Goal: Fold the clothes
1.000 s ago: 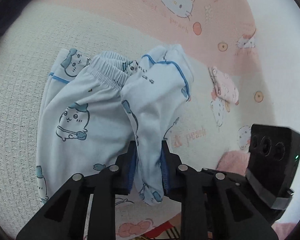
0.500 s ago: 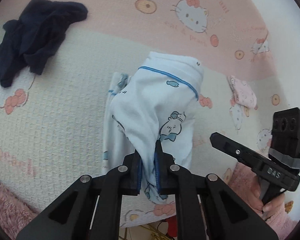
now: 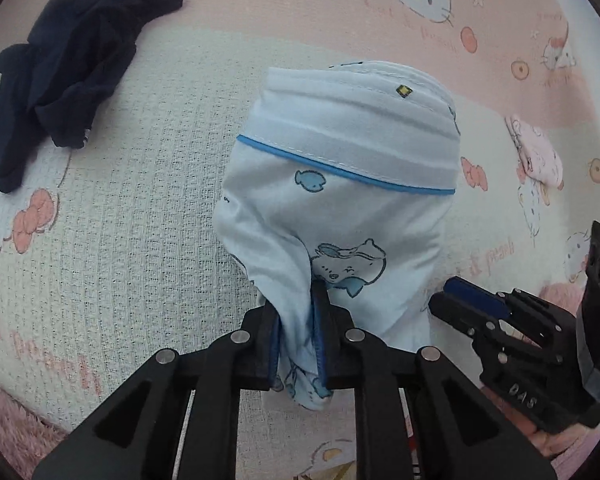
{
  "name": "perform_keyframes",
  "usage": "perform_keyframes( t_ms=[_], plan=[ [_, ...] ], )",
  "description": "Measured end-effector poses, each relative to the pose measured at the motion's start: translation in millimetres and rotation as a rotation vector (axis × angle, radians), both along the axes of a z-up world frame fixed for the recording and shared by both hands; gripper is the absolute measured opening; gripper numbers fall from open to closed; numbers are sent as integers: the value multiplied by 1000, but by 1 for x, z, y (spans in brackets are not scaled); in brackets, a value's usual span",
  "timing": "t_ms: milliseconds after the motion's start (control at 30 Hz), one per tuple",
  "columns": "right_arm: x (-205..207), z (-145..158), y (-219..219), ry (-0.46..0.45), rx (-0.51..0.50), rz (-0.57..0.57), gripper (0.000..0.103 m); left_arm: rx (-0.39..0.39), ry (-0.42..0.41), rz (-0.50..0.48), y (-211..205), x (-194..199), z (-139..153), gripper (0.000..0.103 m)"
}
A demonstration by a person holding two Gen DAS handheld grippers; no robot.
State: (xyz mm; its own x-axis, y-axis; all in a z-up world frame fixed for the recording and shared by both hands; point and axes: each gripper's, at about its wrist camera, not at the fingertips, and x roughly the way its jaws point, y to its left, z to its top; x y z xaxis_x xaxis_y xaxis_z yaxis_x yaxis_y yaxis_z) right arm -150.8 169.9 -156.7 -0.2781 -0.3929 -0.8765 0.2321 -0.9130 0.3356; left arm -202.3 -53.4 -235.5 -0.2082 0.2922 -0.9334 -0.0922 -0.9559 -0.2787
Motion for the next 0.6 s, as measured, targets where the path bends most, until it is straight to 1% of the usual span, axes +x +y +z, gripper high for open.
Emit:
perform_keyframes(
  t_ms=[33,67,100,133,167,200,267,300,333,367,400,433,467,500,533,567,600],
  plan=[
    [-2,-2,9,-18,-12,-23,24,0,-8,8,-4,1,3,21],
    [-3,3,14,-17,-55,-38,26,-11,-8,16,-9,4,7,25],
    [-4,8,19,-16,-97,-52,27,-51,-1,24,-13,8,14,31],
    [-2,13,13,1,-113,-18,27,-97,5,33,-18,13,20,37],
    [0,18,8,18,-129,17,27,-148,8,46,-23,20,26,52],
    [3,23,2,35,-146,51,28,-166,19,66,-28,27,33,54],
    [8,33,-10,69,-178,120,28,-187,44,96,-36,42,46,54],
    [10,38,-16,85,-194,155,28,-153,69,82,-35,47,50,54],
    [15,34,-18,75,-191,176,28,-123,91,65,-34,51,53,54],
    [17,28,-24,61,-175,192,28,-107,103,40,-29,54,52,53],
    [17,21,-31,56,-136,196,28,-96,108,14,-22,55,50,51],
    [18,14,-39,50,-97,199,28,-109,80,-15,-7,51,43,48],
    [14,11,-33,39,-84,167,27,-152,21,-40,1,48,30,42],
    [10,9,-27,28,-71,135,24,-201,-30,-60,7,46,18,41],
    [6,6,-22,18,-58,103,24,-256,-54,-69,7,45,7,41],
    [2,3,-16,7,-45,71,26,-284,-62,-77,8,45,1,41],
    [-1,1,-10,-4,-32,39,27,-288,-62,-71,7,45,1,43]
  ],
)
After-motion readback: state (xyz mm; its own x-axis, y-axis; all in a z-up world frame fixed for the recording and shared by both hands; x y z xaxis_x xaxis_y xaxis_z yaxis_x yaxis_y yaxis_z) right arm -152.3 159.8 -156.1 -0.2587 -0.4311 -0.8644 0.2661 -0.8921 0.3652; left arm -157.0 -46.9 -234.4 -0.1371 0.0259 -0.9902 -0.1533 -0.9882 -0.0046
